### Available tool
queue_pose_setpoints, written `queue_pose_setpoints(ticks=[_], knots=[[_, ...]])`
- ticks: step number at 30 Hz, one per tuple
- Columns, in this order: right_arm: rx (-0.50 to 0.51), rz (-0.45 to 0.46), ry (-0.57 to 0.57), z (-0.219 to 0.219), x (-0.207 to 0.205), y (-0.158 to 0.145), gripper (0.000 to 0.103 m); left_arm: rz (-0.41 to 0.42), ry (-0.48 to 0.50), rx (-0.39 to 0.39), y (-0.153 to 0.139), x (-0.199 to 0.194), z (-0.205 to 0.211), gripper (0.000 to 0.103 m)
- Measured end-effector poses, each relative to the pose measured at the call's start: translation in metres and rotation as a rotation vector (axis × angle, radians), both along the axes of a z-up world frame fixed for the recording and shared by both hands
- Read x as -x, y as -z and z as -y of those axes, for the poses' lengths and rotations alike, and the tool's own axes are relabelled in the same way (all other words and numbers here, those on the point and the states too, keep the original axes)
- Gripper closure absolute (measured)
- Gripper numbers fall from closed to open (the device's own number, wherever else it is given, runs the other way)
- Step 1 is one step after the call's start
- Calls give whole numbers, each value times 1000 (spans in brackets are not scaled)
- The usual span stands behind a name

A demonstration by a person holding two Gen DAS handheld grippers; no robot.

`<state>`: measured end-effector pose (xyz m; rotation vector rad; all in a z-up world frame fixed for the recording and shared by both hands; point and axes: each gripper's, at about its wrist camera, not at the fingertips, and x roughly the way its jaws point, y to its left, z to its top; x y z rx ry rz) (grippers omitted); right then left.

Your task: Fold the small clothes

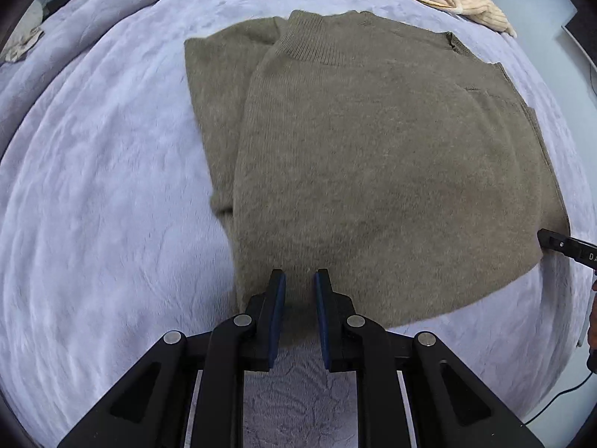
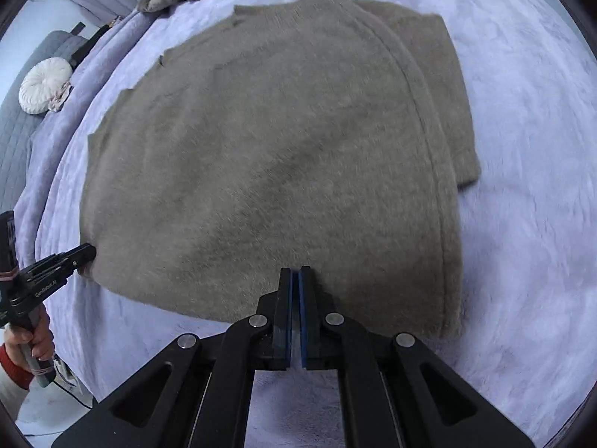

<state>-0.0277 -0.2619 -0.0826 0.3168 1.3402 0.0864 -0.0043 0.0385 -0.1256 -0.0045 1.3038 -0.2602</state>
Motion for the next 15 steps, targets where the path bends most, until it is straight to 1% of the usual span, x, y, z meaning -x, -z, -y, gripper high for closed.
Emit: queue_pose_setpoints(ticks=[2,6,12,15], knots=[[-31,20,22,8,10,3,101,13,3,13,-1,8,-6,85],[-23,11,34,13,17,0,101,-8,-19,33,-6,14,-14,85],[10,-30,56,2,27,-10,99,-5,-29,36,-18,16,-16,85],[-7,-37,75,-5,33,-14,99,-15,-34,42,-20,20,-16,85]])
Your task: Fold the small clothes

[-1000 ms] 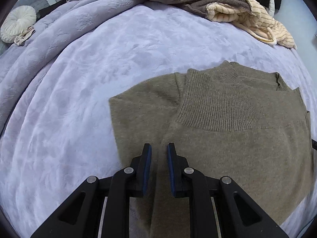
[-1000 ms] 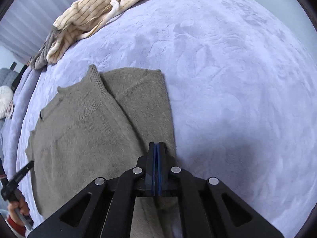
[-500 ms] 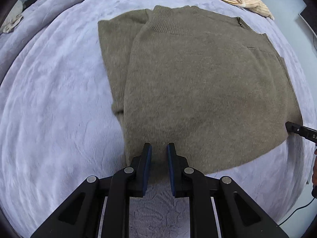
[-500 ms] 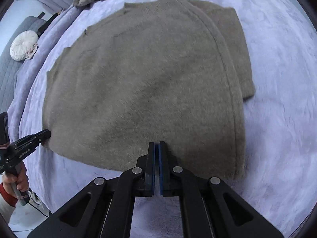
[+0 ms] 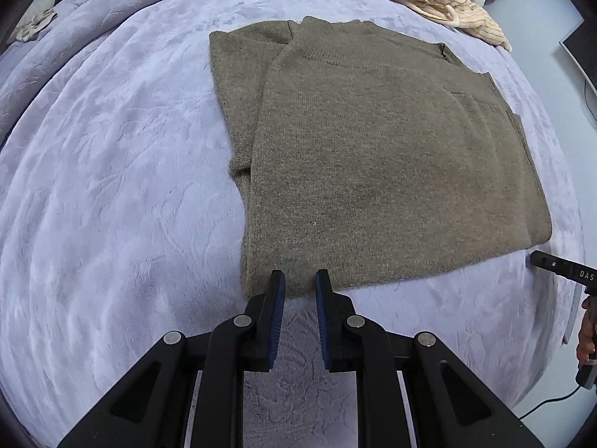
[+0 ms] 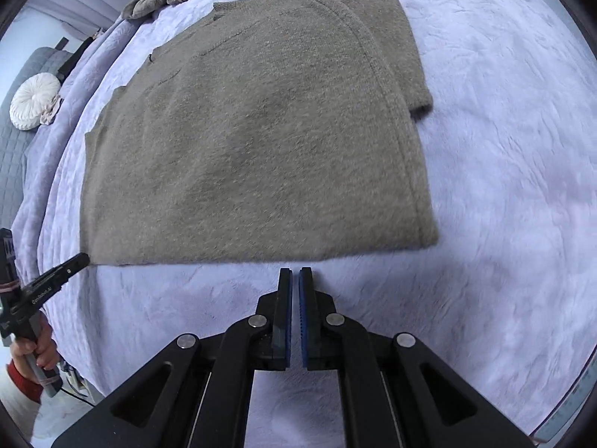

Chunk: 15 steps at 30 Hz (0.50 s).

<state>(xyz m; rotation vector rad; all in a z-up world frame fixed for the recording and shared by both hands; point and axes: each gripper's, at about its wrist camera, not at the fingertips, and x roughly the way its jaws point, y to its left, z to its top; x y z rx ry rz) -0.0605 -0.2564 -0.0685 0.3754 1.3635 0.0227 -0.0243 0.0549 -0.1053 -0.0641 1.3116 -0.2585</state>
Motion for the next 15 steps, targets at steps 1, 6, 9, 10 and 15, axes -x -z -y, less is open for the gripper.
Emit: queue_pose_setpoints(ticks=[1,6,9,10,15], knots=[[-7,-4,3,-3,2,-1,99,-5,-4,0,0,0,0,85],[-13,-13,-36,-25,1,-4,99,-29,-32,16,0,6,-9,85],[-15,-16,-62,-39,-1,-5,99,-24,-37,4,-2,10,-11,85],[-18,-18,-69,-42,-2,-5,99,-22,-38,0,-2,11,-12,85],[-26,-24,-115,-66,-10,-5,99,-25,-56,-16,-5,15,-18,30]])
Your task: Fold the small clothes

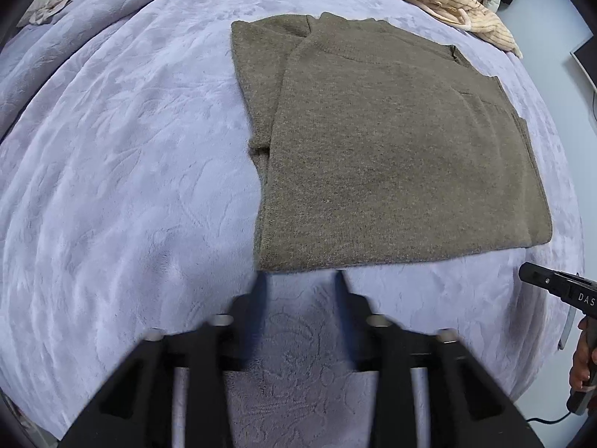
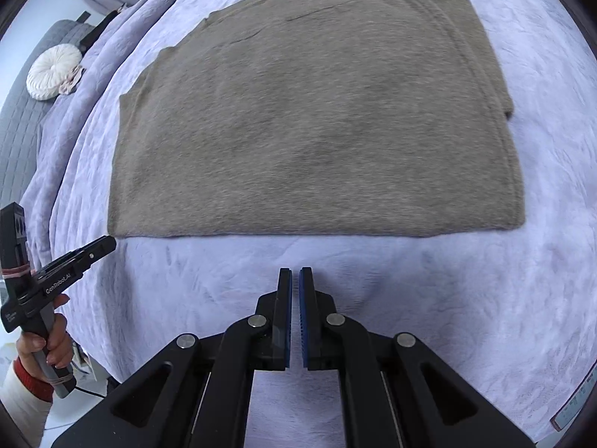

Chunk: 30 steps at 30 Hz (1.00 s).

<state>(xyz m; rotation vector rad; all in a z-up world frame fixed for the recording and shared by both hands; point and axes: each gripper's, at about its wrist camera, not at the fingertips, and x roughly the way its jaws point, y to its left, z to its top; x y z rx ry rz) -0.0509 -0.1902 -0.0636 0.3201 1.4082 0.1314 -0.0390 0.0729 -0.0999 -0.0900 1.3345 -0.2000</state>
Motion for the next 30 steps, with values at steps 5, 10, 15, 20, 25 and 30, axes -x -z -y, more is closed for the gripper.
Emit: queue_pose_setpoints(ticks=[5,10,15,20,25,30], knots=[[-8,-5,-33,-20,-2,1,93,47,-40,-8,-12,9,-12,1],[-16,-4,-48,-34,-4,0,59,49,-62,-42,-11,13,-19,1],[-21,14,-65,-46,-5,-3,33,27,-89,-58,-5,10,-20,1],[19,75,-106,-59,-3,-10,22,12,-94,-75,0,10,-21,1],[12,69,-136,-66,-4,-10,22,3,-102,-80,2,11,-23,1],[-14,47,-139,-71,-5,-7,22,-18,-134,-76,6,9,-30,1]])
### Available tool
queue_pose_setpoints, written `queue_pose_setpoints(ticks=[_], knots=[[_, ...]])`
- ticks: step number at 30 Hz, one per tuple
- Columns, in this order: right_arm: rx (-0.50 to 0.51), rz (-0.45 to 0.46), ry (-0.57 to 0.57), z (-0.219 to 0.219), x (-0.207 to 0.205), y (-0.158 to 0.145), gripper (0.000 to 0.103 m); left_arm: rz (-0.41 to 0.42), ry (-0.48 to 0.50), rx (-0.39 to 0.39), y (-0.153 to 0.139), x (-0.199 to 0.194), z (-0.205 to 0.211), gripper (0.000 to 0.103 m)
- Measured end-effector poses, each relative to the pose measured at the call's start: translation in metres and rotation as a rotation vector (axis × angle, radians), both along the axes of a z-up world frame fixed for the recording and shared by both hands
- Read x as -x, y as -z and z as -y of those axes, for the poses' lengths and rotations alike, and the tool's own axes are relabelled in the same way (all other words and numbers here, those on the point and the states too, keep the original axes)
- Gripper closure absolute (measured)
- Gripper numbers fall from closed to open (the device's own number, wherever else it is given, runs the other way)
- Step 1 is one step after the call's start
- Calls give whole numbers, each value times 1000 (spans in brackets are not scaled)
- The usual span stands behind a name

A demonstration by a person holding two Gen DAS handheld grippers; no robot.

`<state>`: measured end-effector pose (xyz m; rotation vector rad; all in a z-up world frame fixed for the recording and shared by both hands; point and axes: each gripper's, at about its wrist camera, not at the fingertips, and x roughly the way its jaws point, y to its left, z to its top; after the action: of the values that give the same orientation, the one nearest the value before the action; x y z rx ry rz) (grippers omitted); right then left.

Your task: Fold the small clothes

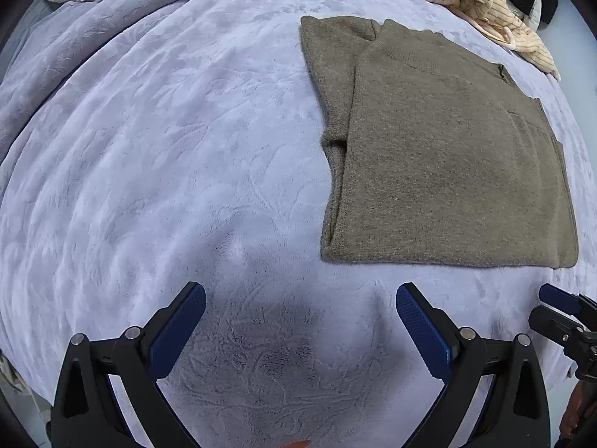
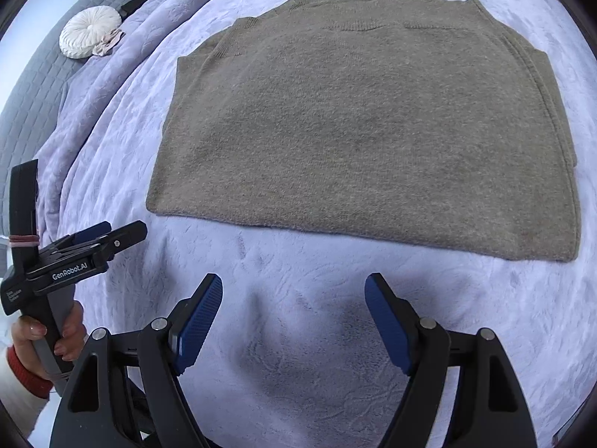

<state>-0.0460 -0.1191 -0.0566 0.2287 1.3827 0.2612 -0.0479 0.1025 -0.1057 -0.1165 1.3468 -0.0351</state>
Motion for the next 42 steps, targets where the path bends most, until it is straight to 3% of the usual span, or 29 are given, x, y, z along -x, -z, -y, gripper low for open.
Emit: queue_pose_setpoints(ticks=[8,11,15,25,27,29,31,36,42], knots=[[-186,-50,81,-9,-5,13,22,-39,-52,37,6,1,-20,1],[-268,-65,121,-12,-8,19,22,-57,-43,109,9,-2,-26,1],[-372,-109,204,-16,-12,31,22,-22,-84,140,2,-5,-37,1],[-658,-116,416,-26,-34,67,22,9,-105,371,1,-41,-52,1],[-694,-120,463,-28,-40,74,33,3,-113,411,5,-47,-45,1],[-740,-138,504,-29,-46,80,79,-4,-116,452,7,-52,-46,1],[-823,-153,548,-28,-50,88,93,-14,-114,513,9,-56,-48,1],[-932,-80,538,-23,-61,71,94,-45,-105,696,16,-74,-48,1],[-945,-13,446,-19,-72,38,94,-67,-95,888,32,-123,-34,1]])
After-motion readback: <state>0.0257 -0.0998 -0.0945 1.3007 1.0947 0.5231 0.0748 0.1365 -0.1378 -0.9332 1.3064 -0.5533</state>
